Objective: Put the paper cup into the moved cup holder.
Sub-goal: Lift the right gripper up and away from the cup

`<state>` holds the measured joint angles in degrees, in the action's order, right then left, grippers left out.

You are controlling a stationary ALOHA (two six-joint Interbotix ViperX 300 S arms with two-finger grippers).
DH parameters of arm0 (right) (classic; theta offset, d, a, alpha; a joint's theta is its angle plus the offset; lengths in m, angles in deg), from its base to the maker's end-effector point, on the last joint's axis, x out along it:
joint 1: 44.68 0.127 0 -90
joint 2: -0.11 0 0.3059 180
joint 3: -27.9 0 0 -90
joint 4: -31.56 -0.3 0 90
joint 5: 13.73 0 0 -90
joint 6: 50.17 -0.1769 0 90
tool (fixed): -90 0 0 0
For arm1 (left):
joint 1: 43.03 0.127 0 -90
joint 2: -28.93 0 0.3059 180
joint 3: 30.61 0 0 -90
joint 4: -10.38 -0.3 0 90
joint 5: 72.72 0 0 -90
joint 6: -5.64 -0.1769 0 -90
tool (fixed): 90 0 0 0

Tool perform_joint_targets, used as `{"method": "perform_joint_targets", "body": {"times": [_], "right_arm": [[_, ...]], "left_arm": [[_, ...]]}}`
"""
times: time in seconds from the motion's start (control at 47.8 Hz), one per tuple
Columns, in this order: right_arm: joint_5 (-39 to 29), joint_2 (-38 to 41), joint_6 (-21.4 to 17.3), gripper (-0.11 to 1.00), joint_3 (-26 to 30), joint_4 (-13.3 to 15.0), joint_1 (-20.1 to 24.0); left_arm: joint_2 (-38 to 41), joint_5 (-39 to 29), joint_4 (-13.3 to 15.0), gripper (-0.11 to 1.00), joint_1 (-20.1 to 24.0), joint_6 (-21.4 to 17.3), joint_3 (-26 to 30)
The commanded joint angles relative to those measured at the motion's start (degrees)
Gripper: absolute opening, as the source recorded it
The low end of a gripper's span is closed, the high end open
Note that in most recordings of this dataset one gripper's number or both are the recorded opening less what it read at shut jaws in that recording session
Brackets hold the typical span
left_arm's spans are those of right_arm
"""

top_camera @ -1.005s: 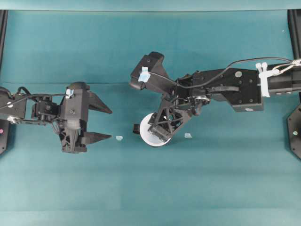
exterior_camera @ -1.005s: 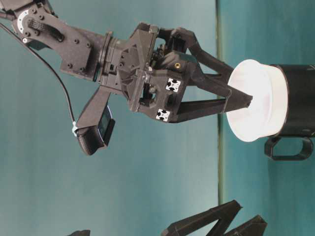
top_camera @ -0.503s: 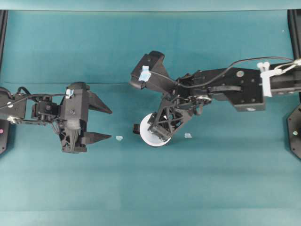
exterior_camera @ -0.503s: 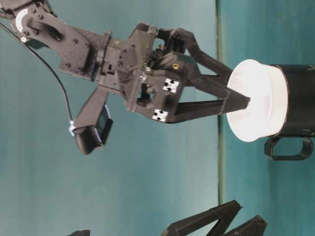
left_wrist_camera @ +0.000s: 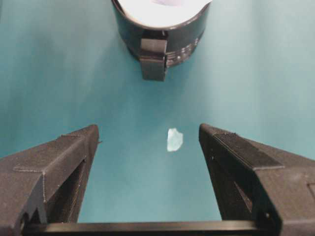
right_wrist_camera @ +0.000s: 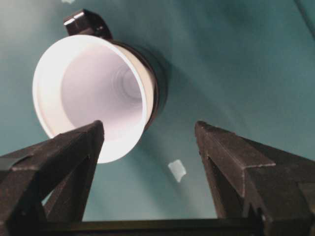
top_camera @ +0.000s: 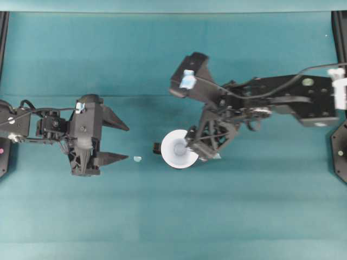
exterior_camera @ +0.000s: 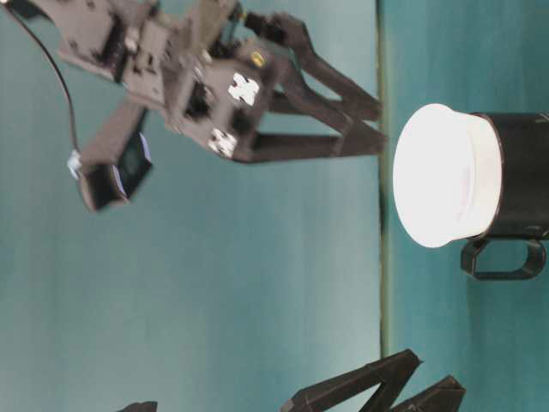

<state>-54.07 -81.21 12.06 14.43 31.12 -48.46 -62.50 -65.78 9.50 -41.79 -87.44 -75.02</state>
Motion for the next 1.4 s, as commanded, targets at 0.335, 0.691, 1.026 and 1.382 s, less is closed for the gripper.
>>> {"method": "perform_joint_targets", "body": {"times": [0.335,0.691,1.026,1.382], "right_arm": [[5.9,-9.1,4.0,0.82,-3.6,0.4,0.0],[8.3,-9.6,6.7,0.82,-4.0,0.4,0.6],[8.4,-9.8,6.7,0.82,-4.3,0.4,0.6],[8.5,-9.8,6.7,0.82,-4.4,0.4,0.6]], "left_arm": [[-0.5,0.3,-0.1,0.82,0.0,0.1,0.4],[-0.5,0.3,-0.1,0.82,0.0,0.1,0.4],[-0.5,0.2,-0.1,0.82,0.0,0.4,0.4],[-0.5,0.3,-0.1,0.82,-0.1,1.0,0.4]]}}
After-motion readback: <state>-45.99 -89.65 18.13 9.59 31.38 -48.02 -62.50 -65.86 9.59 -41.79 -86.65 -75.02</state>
